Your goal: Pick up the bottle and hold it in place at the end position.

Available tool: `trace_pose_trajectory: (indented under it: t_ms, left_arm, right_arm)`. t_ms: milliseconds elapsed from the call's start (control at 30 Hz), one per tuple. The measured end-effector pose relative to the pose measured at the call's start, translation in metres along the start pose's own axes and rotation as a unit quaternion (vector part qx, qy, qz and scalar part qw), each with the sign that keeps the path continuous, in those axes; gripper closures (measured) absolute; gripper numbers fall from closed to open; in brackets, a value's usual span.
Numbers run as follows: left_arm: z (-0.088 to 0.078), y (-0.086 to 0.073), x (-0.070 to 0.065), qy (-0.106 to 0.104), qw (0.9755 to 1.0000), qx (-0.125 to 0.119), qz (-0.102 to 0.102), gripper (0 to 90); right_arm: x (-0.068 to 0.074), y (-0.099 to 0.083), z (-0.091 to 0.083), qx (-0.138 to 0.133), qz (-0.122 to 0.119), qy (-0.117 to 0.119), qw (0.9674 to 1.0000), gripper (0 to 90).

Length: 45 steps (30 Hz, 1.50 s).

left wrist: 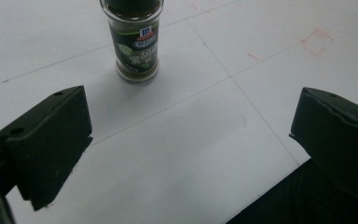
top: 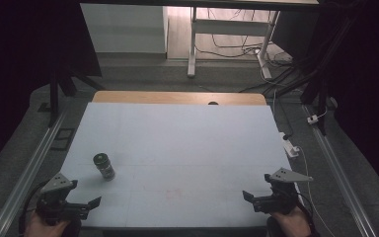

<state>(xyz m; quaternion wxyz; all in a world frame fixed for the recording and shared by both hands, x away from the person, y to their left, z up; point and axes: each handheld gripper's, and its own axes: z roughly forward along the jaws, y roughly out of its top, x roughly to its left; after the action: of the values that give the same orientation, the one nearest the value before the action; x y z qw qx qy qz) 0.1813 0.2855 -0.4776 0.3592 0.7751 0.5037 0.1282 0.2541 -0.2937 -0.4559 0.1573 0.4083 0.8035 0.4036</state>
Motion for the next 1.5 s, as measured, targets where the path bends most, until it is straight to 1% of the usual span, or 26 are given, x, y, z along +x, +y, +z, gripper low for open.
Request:
trace_pose_trajectory:
  t_ms: [33, 100, 233, 300, 367, 400, 533, 633, 700, 800, 867, 967, 1033, 1233, 1300, 1367, 1433, 1500]
  left_arm:
    - [0.0, 0.0, 0.001, -0.006, 1.0, -0.001, 0.0, 0.1]
    - [-0.001, 0.0, 0.003, -0.014, 0.9999, -0.003, -0.004, 0.2]
    - [0.001, 0.001, 0.003, -0.027, 0.9996, 0.001, 0.002, 0.1]
    - [0.001, 0.001, 0.004, -0.032, 0.9995, 0.002, 0.003, 0.1]
    - [0.0, 0.001, 0.004, -0.032, 0.9995, -0.002, 0.0, 0.1]
    - [0.0, 0.001, 0.005, -0.037, 0.9993, -0.005, -0.002, 0.0]
    - [0.0, 0.001, 0.007, -0.046, 0.9989, -0.006, -0.004, 0.8]
    - [0.001, 0.002, 0.007, -0.051, 0.9987, -0.002, -0.002, 1.5]
    - [0.002, 0.002, 0.008, -0.056, 0.9984, 0.002, -0.006, 2.1]
    - [0.002, 0.002, 0.01, -0.066, 0.9978, 0.003, -0.005, 2.8]
    - [0.003, 0.003, 0.009, -0.062, 0.9981, 0.002, -0.002, 2.6]
    - [0.005, 0.005, 0.007, -0.05, 0.9987, -0.003, 0.008, 0.8]
    - [0.006, 0.007, 0.007, -0.052, 0.9985, -0.007, 0.017, 0.7]
    - [0.009, 0.01, 0.009, -0.057, 0.9979, -0.017, 0.025, 0.5]
    - [0.011, 0.012, 0.01, -0.058, 0.9976, -0.02, 0.033, 1.0]
    - [0.013, 0.013, 0.01, -0.056, 0.9976, -0.02, 0.036, 1.0]
    - [0.015, 0.015, 0.011, -0.05, 0.9977, -0.022, 0.04, 0.9]
    - [0.017, 0.017, 0.012, -0.047, 0.9979, -0.025, 0.037, 0.9]
  right_arm:
    - [0.0, 0.0, 0.0, 0.0, 0.0, 0.0, 1.0, 0.0]
    - [-0.002, 0.0, 0.0, -0.002, 0.011, 0.006, 0.9999, 0.0]
    - [-0.005, 0.0, -0.001, -0.001, 0.025, 0.014, 0.9996, 0.0]
    - [-0.006, 0.0, 0.0, -0.001, 0.024, 0.016, 0.9996, 0.0]
    - [-0.006, 0.0, 0.0, 0.001, 0.025, 0.019, 0.9995, 0.0]
    - [-0.005, 0.0, 0.0, 0.001, 0.024, 0.021, 0.9995, 0.0]
    - [-0.004, 0.0, 0.001, 0.005, 0.015, 0.023, 0.9996, 0.0]
    - [-0.003, 0.0, 0.001, 0.007, 0.012, 0.026, 0.9996, 0.0]
    - [-0.003, 0.001, 0.002, 0.009, 0.009, 0.026, 0.9996, 0.0]
    - [-0.002, 0.001, 0.002, 0.013, 0.005, 0.028, 0.9995, 0.0]
    - [-0.002, 0.001, 0.003, 0.016, 0.002, 0.028, 0.9995, 0.0]
    - [-0.001, 0.001, 0.003, 0.019, -0.003, 0.029, 0.9994, 0.0]
    - [-0.001, 0.001, 0.004, 0.019, -0.004, 0.03, 0.9994, 0.0]
    - [-0.001, 0.001, 0.004, 0.02, -0.004, 0.03, 0.9994, 0.0]
    - [0.0, 0.001, 0.004, 0.021, -0.005, 0.03, 0.9993, 0.0]
    - [0.0, 0.001, 0.004, 0.022, -0.007, 0.03, 0.9993, 0.0]
    - [0.0, 0.001, 0.005, 0.023, -0.008, 0.03, 0.9992, 0.0]
    - [0.0, 0.001, 0.005, 0.024, -0.009, 0.03, 0.9992, 0.0]
